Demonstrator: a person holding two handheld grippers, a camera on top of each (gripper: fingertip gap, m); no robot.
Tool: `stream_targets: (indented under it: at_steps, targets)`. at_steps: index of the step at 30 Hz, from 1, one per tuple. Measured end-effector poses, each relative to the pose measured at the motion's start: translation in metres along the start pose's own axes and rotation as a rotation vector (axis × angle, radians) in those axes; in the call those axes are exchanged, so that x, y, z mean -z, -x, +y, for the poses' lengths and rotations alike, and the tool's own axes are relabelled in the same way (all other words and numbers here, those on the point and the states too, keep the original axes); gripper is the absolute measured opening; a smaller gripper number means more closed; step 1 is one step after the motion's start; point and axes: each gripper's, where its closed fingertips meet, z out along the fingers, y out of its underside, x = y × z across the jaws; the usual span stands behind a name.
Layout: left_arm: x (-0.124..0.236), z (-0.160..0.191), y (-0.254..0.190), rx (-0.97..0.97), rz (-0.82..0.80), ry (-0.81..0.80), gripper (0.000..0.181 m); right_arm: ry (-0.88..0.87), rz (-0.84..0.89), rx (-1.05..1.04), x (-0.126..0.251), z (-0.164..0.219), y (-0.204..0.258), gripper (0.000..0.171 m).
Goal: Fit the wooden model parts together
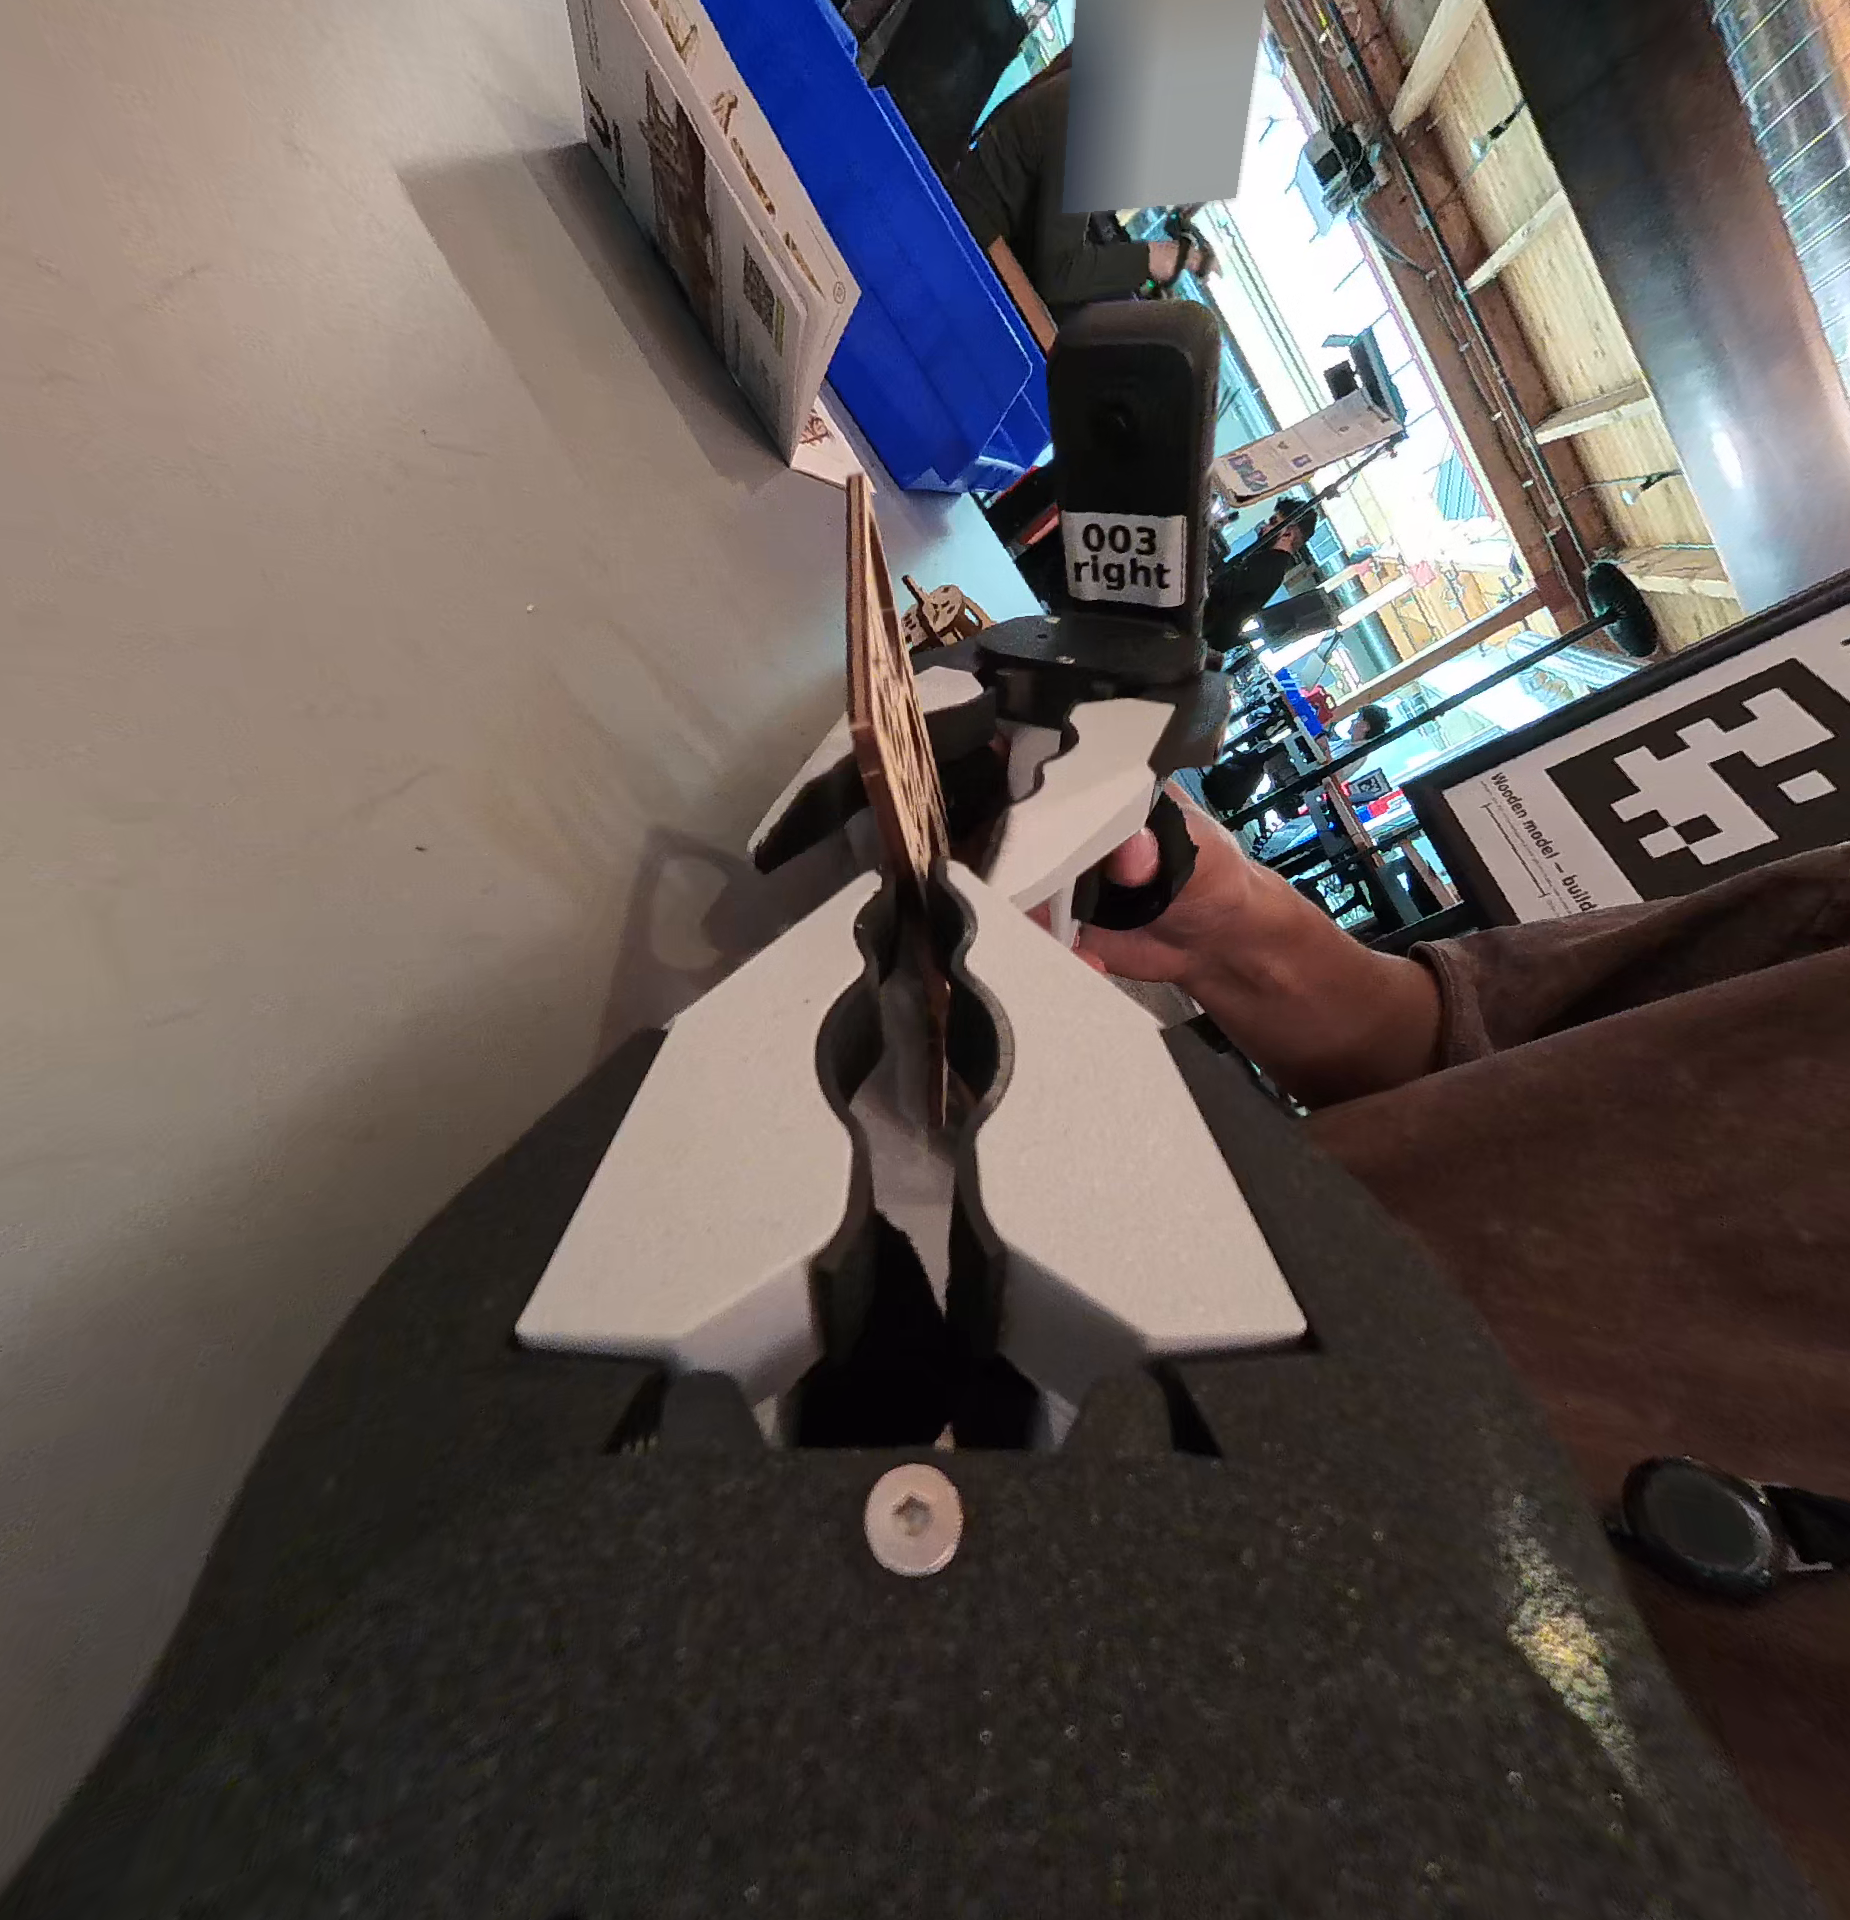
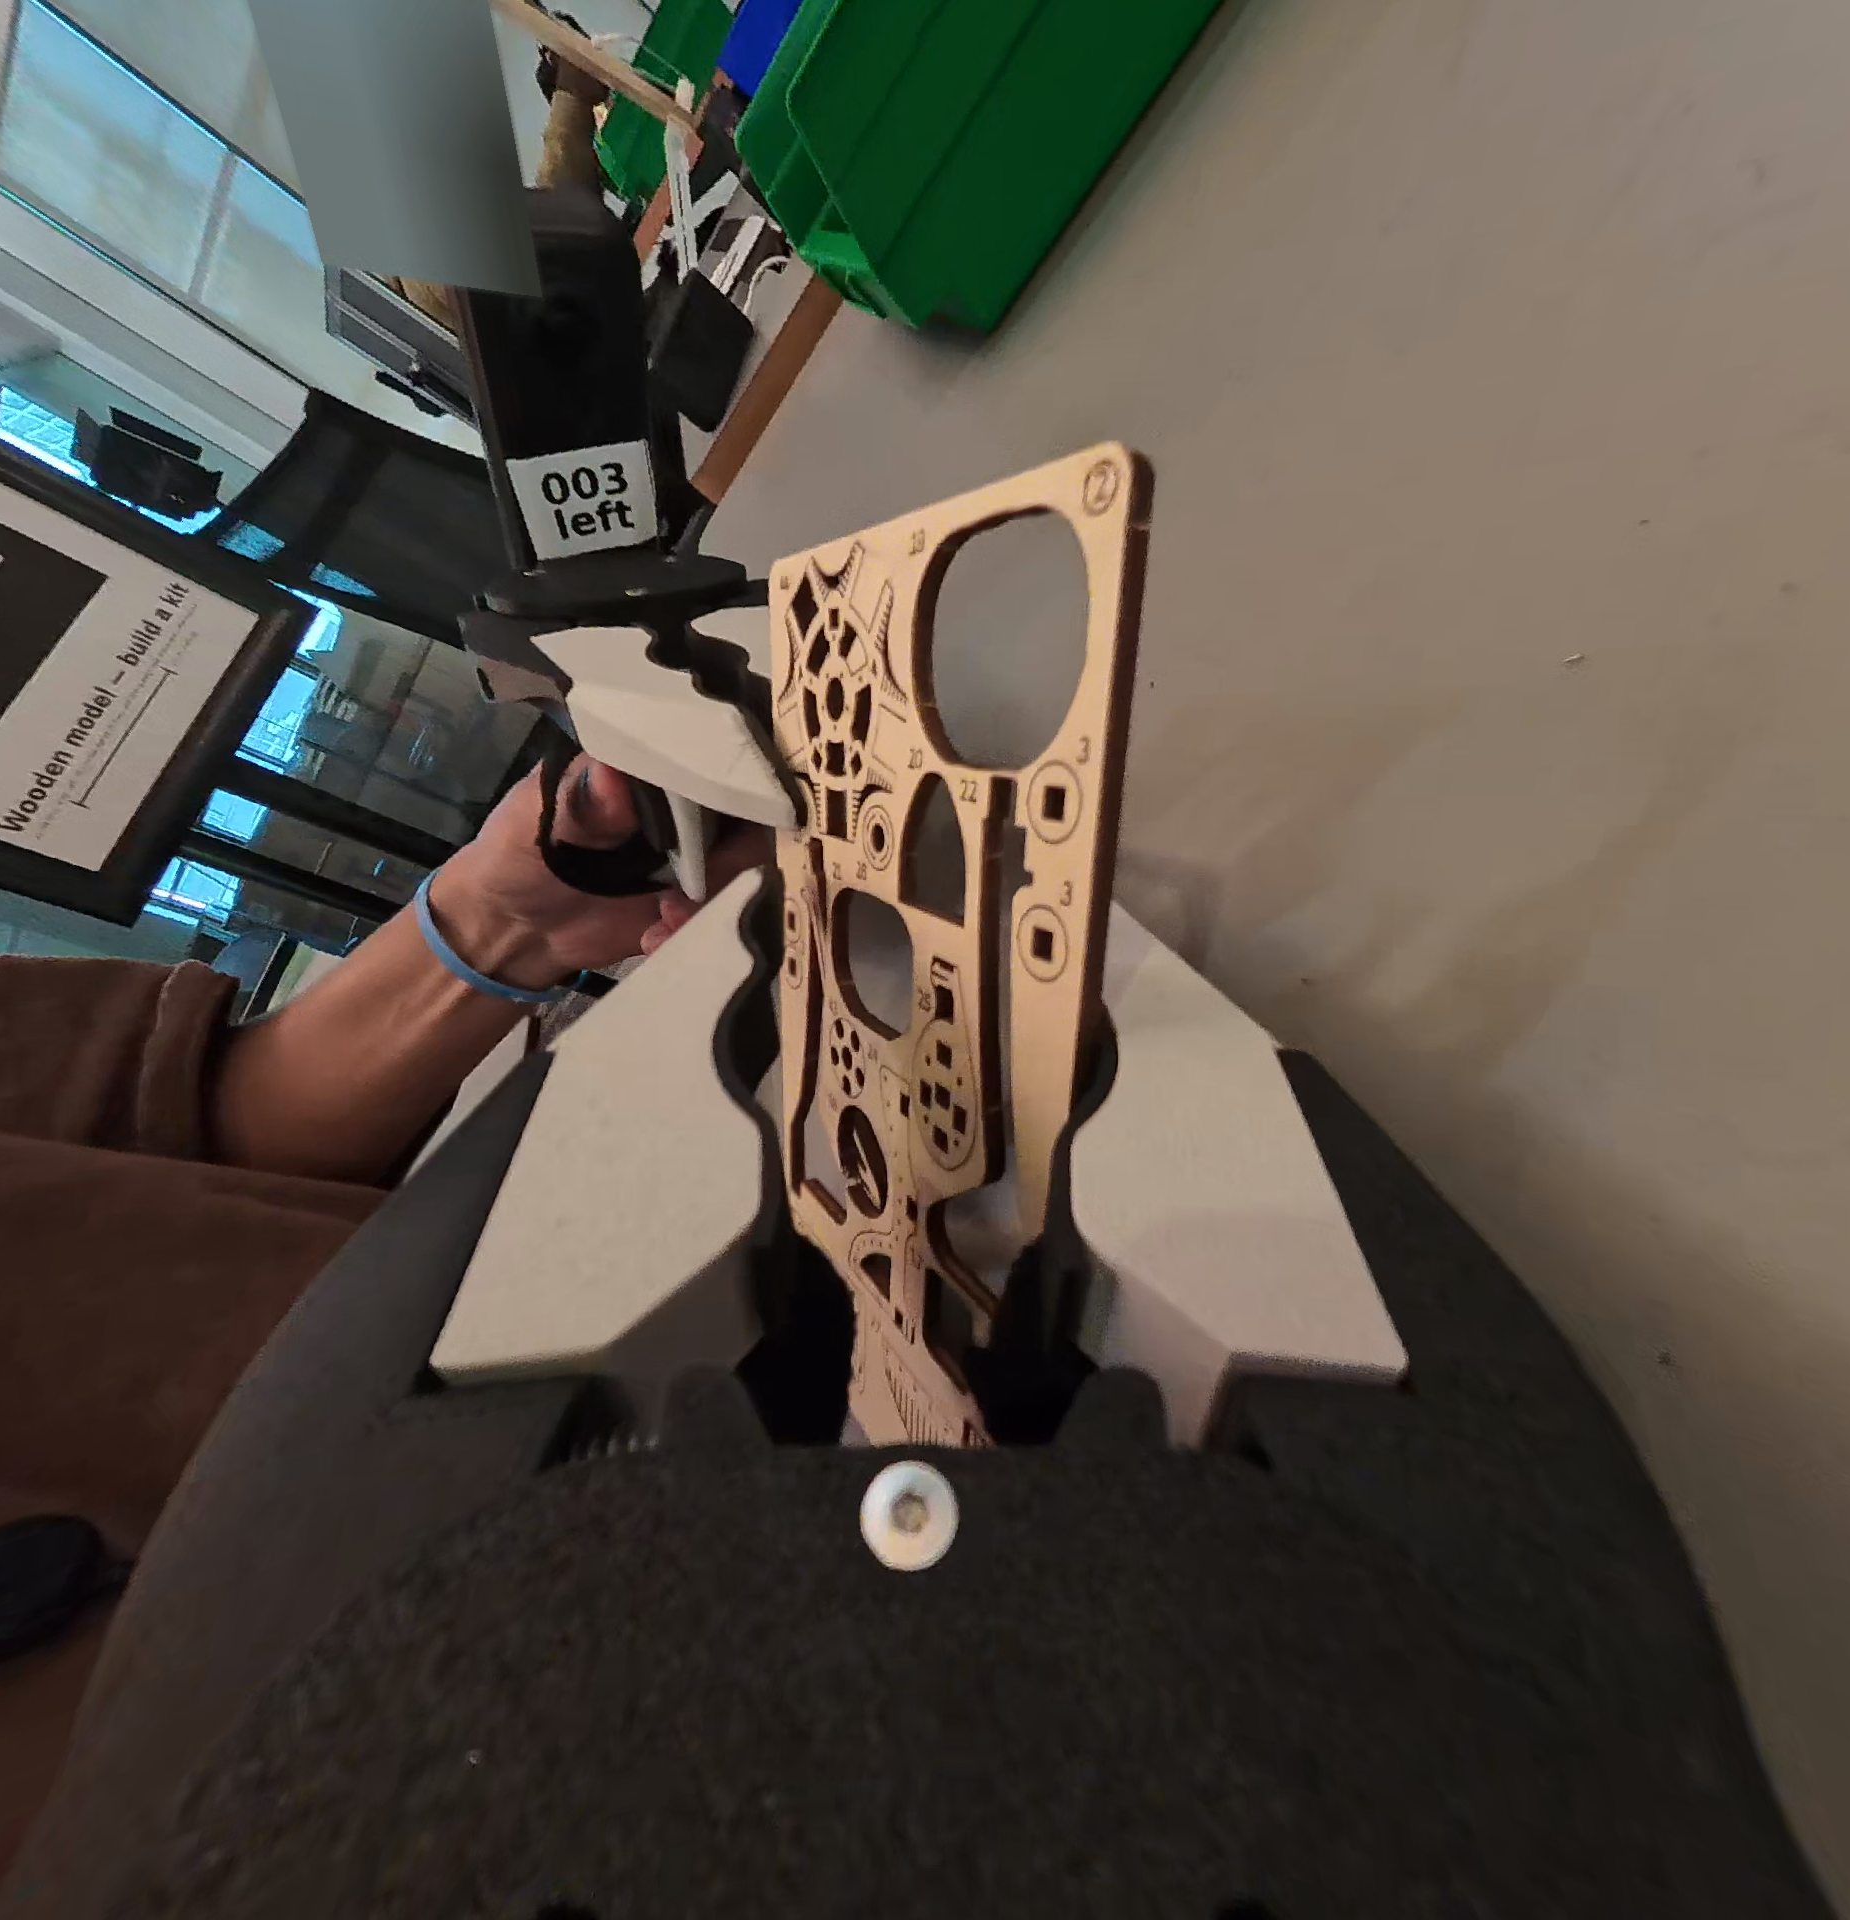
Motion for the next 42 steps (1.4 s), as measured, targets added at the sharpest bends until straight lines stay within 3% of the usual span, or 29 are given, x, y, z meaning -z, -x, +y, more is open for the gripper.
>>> stream_targets:
  at_steps: [24, 32, 42]
  targets:
    - [0.0016, 0.0035, 0.0059, 0.041, -0.032, 0.009, 0.001, 0.006, 0.114, 0.142, -0.0022, 0.0016, -0.0053, 0.042]
    - [0.0012, 0.0007, 0.0001, 0.010, 0.001, -0.009, 0.001, -0.036, -0.002, 0.061, 0.0018, -0.0043, 0.0040, 0.033]
    - [0.0012, 0.0018, 0.0045, 0.019, -0.039, -0.011, 0.001, -0.023, 0.074, 0.114, -0.0010, -0.0027, -0.0024, 0.035]
